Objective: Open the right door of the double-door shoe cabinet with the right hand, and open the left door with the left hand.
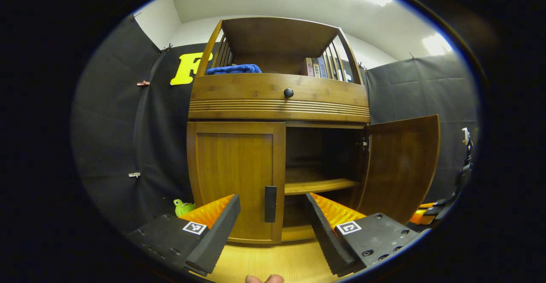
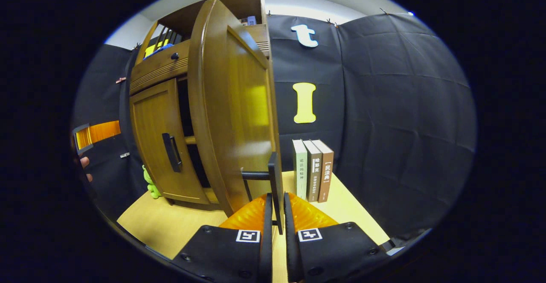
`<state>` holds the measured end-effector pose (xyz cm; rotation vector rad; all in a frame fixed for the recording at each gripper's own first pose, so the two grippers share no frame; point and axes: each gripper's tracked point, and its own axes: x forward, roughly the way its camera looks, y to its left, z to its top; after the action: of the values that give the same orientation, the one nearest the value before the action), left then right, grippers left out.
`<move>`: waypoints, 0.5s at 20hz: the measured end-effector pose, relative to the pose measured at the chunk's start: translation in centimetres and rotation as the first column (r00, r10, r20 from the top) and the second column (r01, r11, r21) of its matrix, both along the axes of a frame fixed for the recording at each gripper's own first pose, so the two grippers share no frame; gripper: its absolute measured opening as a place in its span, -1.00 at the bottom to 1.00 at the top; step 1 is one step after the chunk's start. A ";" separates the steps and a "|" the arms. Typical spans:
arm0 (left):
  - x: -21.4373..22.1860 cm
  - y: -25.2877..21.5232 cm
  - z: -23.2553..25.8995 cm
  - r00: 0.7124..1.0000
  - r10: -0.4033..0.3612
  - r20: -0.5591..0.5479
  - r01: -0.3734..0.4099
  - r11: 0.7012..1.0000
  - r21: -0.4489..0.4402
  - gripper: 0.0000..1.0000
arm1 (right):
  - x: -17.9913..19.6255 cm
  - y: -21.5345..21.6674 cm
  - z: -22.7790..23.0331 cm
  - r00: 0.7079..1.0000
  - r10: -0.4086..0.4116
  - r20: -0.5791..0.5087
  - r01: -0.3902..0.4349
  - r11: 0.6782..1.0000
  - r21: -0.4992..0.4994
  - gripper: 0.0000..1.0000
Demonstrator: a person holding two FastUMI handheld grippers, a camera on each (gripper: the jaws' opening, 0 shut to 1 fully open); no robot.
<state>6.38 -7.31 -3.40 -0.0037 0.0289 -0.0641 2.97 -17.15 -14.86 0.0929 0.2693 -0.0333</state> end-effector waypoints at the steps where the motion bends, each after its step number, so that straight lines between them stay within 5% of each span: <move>1: 0.4 -0.2 -0.3 1.000 -0.002 -0.003 0.002 1.000 -0.002 0.84 | 0.0 -0.9 0.2 1.000 -0.009 0.006 0.009 1.000 -0.005 -0.65; 10: 4.2 -1.3 -2.8 0.999 -0.002 -0.047 0.002 1.000 0.001 0.84 | -0.6 -4.1 0.6 1.000 -0.011 0.010 0.012 0.999 -0.053 -0.65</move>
<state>10.60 -8.57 -6.16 -0.0044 0.0763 -0.0655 2.37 -21.21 -14.22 0.0417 0.2576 -0.0511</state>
